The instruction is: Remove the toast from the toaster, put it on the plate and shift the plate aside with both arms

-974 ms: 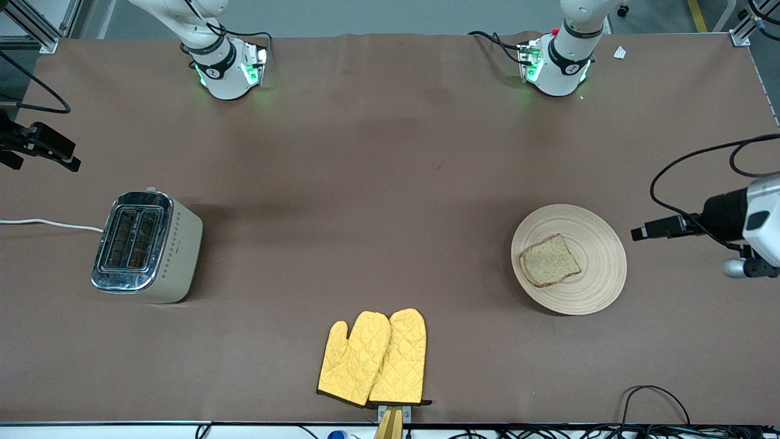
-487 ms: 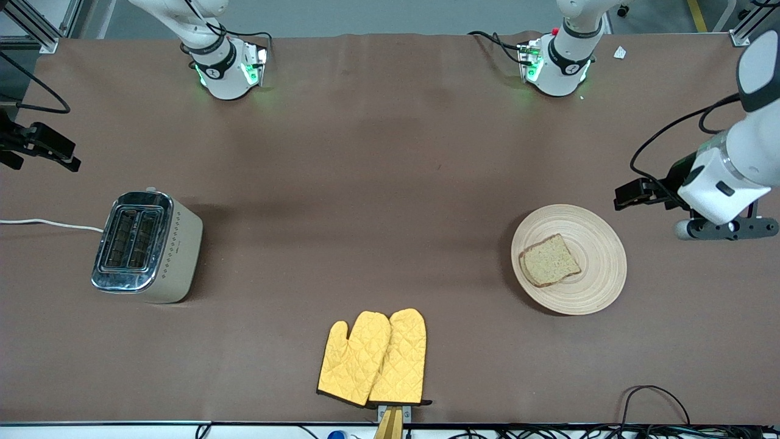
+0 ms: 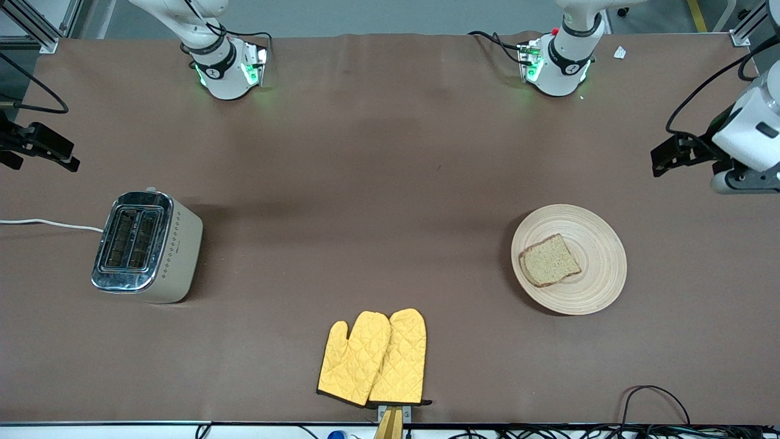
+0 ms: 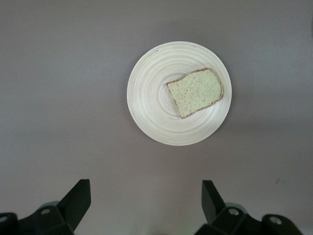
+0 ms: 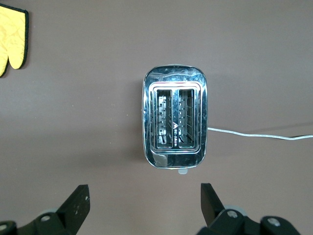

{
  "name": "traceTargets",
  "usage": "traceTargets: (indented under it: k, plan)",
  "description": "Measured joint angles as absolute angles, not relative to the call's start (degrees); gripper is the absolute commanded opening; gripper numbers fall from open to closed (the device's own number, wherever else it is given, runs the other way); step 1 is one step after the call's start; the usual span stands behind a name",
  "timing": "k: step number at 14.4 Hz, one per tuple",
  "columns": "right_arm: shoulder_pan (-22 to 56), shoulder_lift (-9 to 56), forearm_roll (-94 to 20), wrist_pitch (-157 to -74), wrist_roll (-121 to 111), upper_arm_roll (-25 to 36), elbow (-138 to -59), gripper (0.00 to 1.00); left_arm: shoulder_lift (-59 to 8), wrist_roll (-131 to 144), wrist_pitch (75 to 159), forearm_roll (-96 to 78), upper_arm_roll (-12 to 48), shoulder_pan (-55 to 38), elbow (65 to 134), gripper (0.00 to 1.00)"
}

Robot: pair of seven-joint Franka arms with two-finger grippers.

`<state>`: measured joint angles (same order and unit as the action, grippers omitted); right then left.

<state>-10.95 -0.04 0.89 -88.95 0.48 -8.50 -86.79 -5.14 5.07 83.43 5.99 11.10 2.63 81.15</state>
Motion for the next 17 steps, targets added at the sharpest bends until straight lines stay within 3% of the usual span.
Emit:
traceTargets:
  k: [4, 11, 17]
  plan:
    - [-10.98, -0.03, 0.85, -88.95, 0.48, -8.50, -86.79, 1.00, -2.75, 3.27, 81.95, 5.95, 5.88, -2.04, 81.91, 1.00]
    - [-11.51, 0.01, 0.84, -88.95, 0.48, -8.36, -86.79, 1.00, 3.90, 3.27, 81.66, 2.76, 3.29, -2.73, 89.12, 1.00]
    - [-11.67, 0.05, 0.84, -88.95, 0.48, -8.36, -86.79, 1.00, 5.21, 3.42, 84.16, 1.23, 3.37, -2.98, 90.31, 1.00]
